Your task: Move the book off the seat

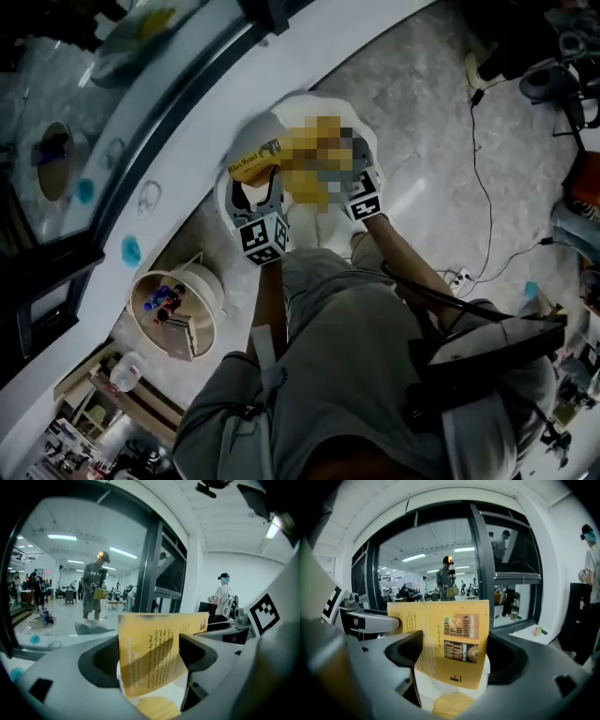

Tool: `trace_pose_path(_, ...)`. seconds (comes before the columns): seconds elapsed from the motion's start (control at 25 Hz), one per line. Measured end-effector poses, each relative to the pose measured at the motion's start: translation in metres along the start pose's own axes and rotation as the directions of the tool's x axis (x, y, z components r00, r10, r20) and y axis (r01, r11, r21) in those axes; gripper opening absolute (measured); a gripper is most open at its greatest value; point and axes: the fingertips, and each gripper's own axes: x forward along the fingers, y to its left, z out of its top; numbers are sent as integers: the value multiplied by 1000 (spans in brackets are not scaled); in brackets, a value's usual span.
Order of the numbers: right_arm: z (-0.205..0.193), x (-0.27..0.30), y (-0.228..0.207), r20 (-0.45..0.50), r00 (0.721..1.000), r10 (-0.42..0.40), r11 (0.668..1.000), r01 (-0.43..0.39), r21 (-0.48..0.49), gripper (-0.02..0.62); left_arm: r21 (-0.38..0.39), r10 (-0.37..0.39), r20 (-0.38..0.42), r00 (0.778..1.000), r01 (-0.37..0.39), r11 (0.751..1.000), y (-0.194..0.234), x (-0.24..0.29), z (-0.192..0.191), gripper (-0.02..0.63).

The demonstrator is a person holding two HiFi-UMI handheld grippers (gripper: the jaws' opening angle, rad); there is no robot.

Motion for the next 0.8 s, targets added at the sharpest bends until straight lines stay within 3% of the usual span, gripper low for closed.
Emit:
trace_pose_path(0.2, 103, -38, 40, 171, 985, 31, 999, -28, -22, 405, 91, 29, 227, 974, -51, 995, 8, -59, 121, 385)
trace_pose_path(0.44, 231, -79, 82, 369, 923, 110, 993, -84, -85, 404, 241, 20, 435, 900, -138, 961, 8, -125, 272, 387)
trace_pose_path(0.52, 258, -96, 91, 389, 914, 115, 991, -80, -106, 403, 221, 19, 469, 883, -138, 966, 4, -146, 298, 385)
trace_pose_path(0.68, 287, -122, 95, 398, 910, 115, 990, -71, -123, 405, 55, 39, 554, 832, -83, 995, -3, -175, 320, 385)
trace_pose_path(0.8, 296, -137, 88, 424, 902, 81, 994, -41, -103, 403, 59, 24, 540, 841, -66, 996, -14, -173, 316, 385)
